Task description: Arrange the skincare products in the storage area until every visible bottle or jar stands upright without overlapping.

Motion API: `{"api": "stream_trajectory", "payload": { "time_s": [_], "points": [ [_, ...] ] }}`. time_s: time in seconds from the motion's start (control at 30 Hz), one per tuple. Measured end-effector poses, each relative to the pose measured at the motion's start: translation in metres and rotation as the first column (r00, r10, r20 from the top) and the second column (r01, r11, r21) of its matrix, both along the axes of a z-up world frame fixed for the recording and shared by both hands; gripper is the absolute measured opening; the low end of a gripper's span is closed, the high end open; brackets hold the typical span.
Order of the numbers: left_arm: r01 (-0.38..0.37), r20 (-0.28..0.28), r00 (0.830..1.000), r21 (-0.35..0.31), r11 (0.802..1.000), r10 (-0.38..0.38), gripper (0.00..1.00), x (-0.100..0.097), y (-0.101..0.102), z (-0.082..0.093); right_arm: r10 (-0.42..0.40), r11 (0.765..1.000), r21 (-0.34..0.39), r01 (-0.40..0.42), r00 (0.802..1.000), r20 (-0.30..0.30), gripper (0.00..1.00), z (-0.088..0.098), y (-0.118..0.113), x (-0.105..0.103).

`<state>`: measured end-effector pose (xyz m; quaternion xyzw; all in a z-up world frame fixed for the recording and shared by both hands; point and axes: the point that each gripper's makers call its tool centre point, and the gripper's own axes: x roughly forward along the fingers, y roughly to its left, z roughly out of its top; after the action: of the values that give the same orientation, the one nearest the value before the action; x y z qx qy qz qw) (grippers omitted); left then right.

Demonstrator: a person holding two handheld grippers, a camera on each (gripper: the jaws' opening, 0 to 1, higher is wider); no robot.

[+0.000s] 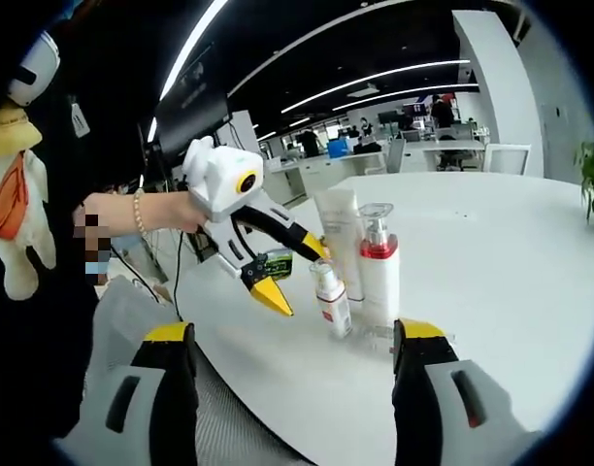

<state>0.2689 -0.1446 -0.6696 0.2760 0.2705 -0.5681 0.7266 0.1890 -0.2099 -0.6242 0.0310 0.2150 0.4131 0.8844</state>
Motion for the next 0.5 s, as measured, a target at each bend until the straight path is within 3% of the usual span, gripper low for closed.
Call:
{"api": "stream_trajectory", "payload": {
  "time_s": [0.23,0.5],
  "points": [
    [-0.041,-0.02,0.999,-0.008,0.999,0.041,0.66,-0.012,0.012,0.008,0.011,1.0,-0.012,-0.011,1.0,0.007,0.84,0.003,0.001,-0.004],
    [-0.074,-0.058,0.996,0.015,0.997,0.075,0.76,-0.029,0.037,0.004,0.028,0.999,-0.025,-0.027,1.0,0.008,0.84,0.004,0.003,-0.007]
  ]
}}
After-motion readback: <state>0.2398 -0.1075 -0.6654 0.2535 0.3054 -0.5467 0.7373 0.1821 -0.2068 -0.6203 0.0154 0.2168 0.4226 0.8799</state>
